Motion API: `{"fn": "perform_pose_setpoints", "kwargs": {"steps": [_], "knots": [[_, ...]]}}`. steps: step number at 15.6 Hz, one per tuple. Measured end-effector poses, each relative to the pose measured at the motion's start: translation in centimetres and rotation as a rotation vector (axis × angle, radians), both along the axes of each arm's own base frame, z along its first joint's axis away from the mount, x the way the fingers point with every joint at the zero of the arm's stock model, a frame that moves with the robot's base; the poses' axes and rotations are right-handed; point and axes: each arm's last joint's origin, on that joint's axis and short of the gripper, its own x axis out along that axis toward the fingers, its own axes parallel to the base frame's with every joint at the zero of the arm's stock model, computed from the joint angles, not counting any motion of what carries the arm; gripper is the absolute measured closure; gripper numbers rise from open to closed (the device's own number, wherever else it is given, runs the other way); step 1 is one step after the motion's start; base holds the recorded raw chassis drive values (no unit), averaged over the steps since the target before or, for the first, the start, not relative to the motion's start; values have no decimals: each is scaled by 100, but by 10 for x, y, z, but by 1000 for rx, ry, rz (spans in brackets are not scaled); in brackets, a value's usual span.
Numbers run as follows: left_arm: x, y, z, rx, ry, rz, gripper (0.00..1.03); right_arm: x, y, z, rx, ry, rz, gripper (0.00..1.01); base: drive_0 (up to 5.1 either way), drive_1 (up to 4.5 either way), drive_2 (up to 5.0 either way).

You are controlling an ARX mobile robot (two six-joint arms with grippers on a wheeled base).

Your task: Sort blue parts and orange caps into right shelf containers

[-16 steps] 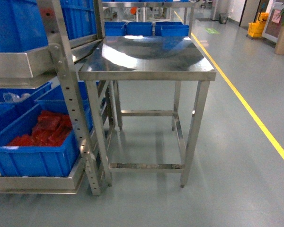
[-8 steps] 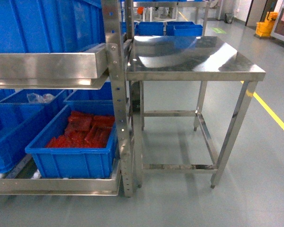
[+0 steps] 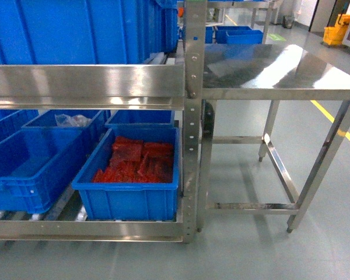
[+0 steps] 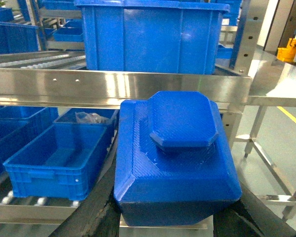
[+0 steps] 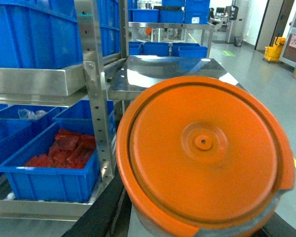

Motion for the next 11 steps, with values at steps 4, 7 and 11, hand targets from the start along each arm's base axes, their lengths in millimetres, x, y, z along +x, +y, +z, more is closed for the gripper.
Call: {"fn": "perform_pose_setpoints", "kwargs": {"steps": [4, 7, 11], "knots": [[0, 0, 0, 0, -1, 0, 61, 0, 0, 0, 0, 0, 0, 59, -503, 238, 238], [0, 0, 0, 0, 0, 0, 61, 0, 0, 0, 0, -1, 0, 59, -504, 237, 237], [0, 0, 0, 0, 0, 0, 61, 0, 0, 0, 0, -1, 0, 59, -504, 237, 237]]}}
